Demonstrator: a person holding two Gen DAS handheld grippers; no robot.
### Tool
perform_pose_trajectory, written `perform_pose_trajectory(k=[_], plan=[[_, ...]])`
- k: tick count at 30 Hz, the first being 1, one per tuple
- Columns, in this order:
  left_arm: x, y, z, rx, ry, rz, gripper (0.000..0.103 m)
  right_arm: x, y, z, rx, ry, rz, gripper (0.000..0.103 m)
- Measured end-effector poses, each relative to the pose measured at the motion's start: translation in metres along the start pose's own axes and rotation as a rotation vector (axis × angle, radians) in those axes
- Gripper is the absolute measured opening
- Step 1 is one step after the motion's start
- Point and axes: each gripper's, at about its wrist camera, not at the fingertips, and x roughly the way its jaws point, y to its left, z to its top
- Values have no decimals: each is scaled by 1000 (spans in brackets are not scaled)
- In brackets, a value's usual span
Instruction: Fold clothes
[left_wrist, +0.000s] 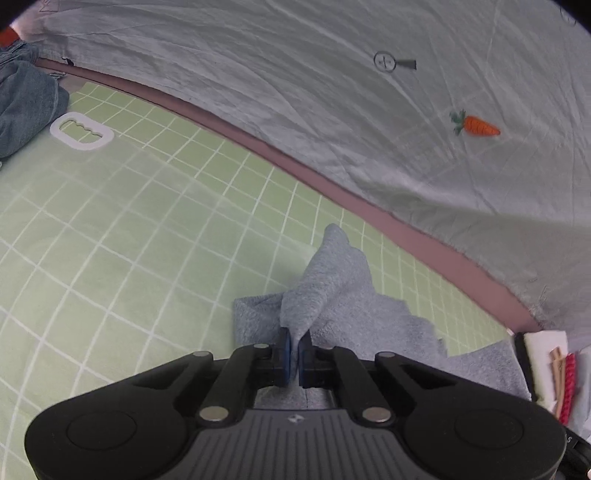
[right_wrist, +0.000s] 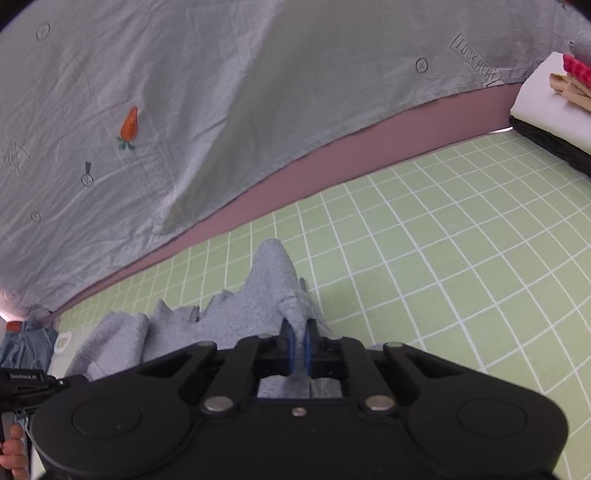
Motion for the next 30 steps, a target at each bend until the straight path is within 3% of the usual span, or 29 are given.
perform_pose_trajectory(k=[2,4,6,8,9,10,11,12,13,14,21,23,25,30], plan=[[-22,3,0,-51,-70,-79,3,-25,-7,7,62,-99,66,6],[-24,4,1,-85,-90,-62,5,-33,-14,11,118,-133,62,6],[-5,6,-2,-98,-52,8,7,-15,-21,7,122,-75,-47,8],[14,11,-3,-133,27,139,5,2,-27,3,125,-17,-157,14],[12,11,-3,-131,24,153,7,9,-29,1,124,9,-205,14],[11,12,-3,-128,21,167,17,10,-29,-1,126,20,-222,14],[9,13,-4,-124,18,178,26,7,-29,-4,144,15,-201,16],[6,13,-3,-108,14,171,43,3,-29,-7,158,7,-176,30],[4,12,-3,-90,18,172,55,0,-28,-10,159,9,-162,52],[3,12,-4,-70,29,178,57,-3,-28,-14,159,11,-148,56],[9,17,-21,-19,141,176,68,6,-28,-39,218,98,-124,55],[13,19,-26,-12,179,138,75,9,-28,-43,257,110,-98,59],[17,18,-30,-3,214,84,76,14,-31,-46,301,130,-59,72],[31,14,-32,24,263,39,81,27,-33,-52,336,187,-13,78]])
